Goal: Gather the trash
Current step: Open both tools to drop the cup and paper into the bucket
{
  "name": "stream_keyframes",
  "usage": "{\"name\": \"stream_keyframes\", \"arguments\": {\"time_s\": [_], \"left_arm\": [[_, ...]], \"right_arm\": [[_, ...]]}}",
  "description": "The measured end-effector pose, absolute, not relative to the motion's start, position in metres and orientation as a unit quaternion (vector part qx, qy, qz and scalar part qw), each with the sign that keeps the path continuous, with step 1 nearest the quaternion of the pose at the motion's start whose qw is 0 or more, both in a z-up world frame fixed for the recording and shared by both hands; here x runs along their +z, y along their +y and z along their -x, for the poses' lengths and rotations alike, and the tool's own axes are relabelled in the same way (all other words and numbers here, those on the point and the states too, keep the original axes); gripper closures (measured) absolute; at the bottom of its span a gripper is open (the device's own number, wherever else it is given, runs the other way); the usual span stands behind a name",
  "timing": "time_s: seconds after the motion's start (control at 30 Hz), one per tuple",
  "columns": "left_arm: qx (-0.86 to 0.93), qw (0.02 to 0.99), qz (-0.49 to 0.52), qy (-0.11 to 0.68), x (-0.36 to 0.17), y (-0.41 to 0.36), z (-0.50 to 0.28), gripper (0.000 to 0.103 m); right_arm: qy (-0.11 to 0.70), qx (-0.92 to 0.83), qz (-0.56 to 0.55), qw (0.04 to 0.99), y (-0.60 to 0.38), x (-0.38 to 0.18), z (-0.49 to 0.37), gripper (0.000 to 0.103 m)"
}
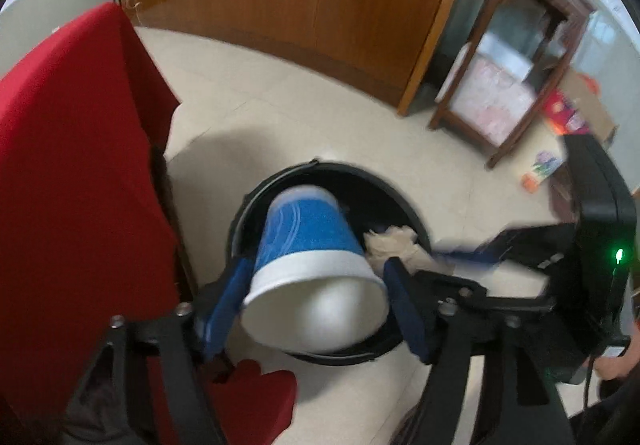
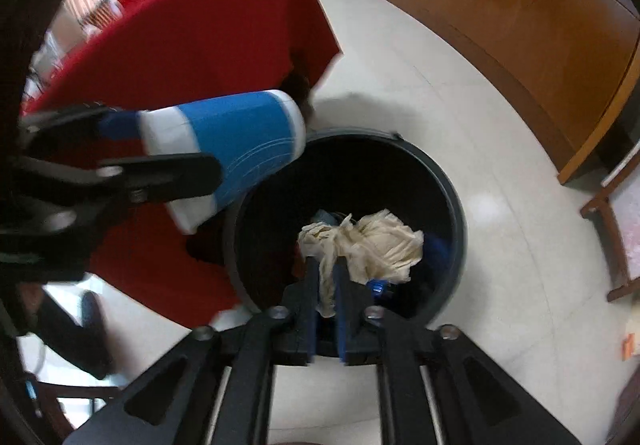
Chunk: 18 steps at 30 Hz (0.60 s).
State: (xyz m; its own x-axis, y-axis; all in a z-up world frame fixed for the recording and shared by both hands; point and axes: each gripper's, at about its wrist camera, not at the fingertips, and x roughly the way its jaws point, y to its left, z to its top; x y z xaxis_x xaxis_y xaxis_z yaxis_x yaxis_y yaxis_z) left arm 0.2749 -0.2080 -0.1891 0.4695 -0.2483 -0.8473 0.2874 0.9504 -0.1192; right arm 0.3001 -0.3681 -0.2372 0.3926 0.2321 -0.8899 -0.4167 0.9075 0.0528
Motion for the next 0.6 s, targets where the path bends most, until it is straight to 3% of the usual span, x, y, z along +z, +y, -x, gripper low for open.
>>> {"name": "stream_keyframes", "arguments": {"time_s": [0.03, 0.07, 0.1, 0.13, 0.6], "left_arm": [[-0.152, 0.856, -0.024, 0.493, -0.190, -0.208, -0.275, 0.018], [-0.149, 0.859, -0.024, 0.489, -0.190, -0.208, -0.274, 0.015], [-0.143, 0.862, -0.023, 0.485, -0.189, -0.207, -0.272, 0.004], [-0.139, 0.863, -0.026, 0.485, -0.190, -0.207, -0.271, 0.000], [-0.131, 0.879, -0.046, 0.456, -0.162, -0.215, -0.258, 0.000]], "right_arm": [[0.516, 0.185, 0.076, 0.833, -0.377, -0.239, -0.301, 0.007], [0.515, 0.173, 0.072, 0.837, -0.387, -0.239, -0.301, 0.000], [0.516, 0.156, 0.076, 0.839, -0.394, -0.239, -0.302, 0.000], [0.516, 0.141, 0.074, 0.842, -0.400, -0.239, -0.303, 0.000], [0.483, 0.043, 0.005, 0.875, -0.448, -0.208, -0.295, 0.000]]}}
